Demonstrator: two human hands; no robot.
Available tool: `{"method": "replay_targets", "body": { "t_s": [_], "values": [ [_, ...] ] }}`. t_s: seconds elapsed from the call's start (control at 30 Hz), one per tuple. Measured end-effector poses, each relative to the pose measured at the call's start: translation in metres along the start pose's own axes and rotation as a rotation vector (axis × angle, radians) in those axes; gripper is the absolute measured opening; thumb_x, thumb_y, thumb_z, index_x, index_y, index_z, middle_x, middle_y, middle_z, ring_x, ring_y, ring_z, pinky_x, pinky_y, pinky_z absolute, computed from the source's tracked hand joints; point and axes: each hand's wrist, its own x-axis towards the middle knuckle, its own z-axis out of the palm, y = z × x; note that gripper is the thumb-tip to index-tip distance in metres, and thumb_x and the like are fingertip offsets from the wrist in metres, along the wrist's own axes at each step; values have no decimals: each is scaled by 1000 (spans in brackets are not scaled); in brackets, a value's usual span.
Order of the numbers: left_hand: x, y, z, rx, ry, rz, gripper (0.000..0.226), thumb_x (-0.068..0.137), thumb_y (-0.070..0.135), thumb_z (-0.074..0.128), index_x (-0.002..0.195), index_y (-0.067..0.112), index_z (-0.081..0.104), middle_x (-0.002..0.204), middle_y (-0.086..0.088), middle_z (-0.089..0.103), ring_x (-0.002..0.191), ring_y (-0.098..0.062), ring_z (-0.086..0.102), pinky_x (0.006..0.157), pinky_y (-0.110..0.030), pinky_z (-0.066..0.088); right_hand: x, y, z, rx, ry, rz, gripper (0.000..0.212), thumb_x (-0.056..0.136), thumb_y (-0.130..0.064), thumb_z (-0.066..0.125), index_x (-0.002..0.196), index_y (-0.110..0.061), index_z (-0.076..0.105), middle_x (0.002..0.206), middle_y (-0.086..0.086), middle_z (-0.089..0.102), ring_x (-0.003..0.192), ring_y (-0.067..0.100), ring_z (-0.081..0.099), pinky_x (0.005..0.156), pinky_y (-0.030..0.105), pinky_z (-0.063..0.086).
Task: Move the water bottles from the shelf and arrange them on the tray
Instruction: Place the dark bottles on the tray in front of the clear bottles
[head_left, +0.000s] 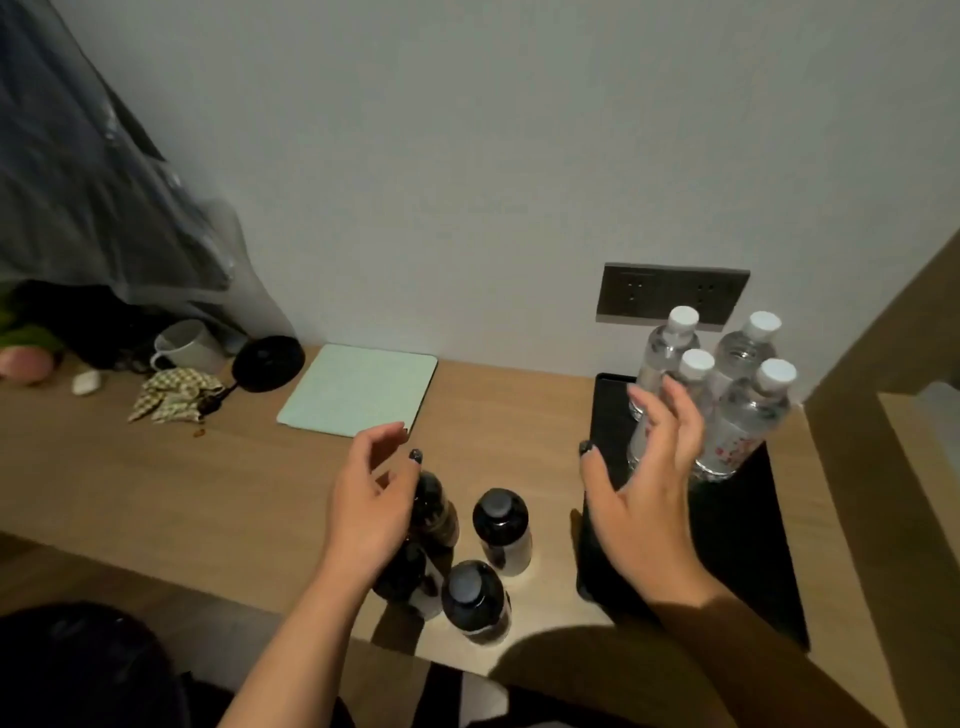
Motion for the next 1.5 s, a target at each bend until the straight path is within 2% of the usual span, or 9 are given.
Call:
{"method": "replay_targets", "body": {
  "t_s": [0.07,0.2,0.4,0.53,0.67,0.87,1.1,1.23,1.5],
  "values": [
    [-3,-13,-6,24,-54,-3,37,91,12,61,124,27,54,128,10,56,117,-6,49,98,-26,41,-21,-9,15,-25,-108,28,55,87,-12,63,136,-19,38,152,-7,7,128,-18,9,106,-1,8],
    [11,-34,-28,107,-230,42,43,90,17,62,129,32,50,137,12,49,129,-7,40,101,-27,35,-57,-37,53,-48,-179,167,48,91,-21,58,134,-28,37,149,-23,2,130,-9,13,113,30,31],
    [38,-57,-40,212,-512,62,55,86,25,68,135,34,44,143,6,44,132,-15,40,98,-30,39,-94,-76,94,-136,-70,237,44,91,-24,59,129,-32,38,146,-21,5,122,-9,18,86,-4,19],
    [61,-71,-32,236,-626,65,48,88,25,66,132,26,49,135,-1,53,126,-23,49,103,-37,42,-111,-91,105,-168,-38,272,45,91,-21,58,127,-35,35,148,-19,4,122,-10,15,88,-3,13],
    [66,-85,-34,237,-624,146,31,94,25,56,125,22,52,119,0,59,111,-21,56,91,-40,49,-125,-102,107,-238,-53,315,49,92,-24,57,136,-29,35,148,-22,1,126,-9,10,101,13,15],
    [84,-72,-61,1,-452,154,23,97,20,51,120,21,51,110,3,56,106,-24,58,77,-31,49,-115,-121,102,-292,-66,268,47,92,-27,56,135,-28,37,151,-14,7,134,-1,15,101,16,21],
    [91,0,-108,-318,-459,312,24,99,27,48,122,33,53,116,13,60,115,-10,55,95,-36,48,-75,-145,103,-226,-121,173,53,89,-29,62,135,-29,37,145,-12,26,135,2,28,111,26,29],
    [73,34,-119,-529,-546,226,25,100,28,42,118,32,58,113,13,65,106,0,60,78,-25,52,-54,-156,111,-181,-152,133,66,81,-34,70,137,-29,35,136,-12,36,122,-1,37,100,16,35],
    [41,32,-118,-652,-618,36,56,71,43,66,122,21,58,112,4,70,103,-9,65,85,-31,50,-63,-151,117,-8,-31,222,67,67,-34,82,124,-40,47,117,-16,57,108,0,56,92,21,50]
  ]
}}
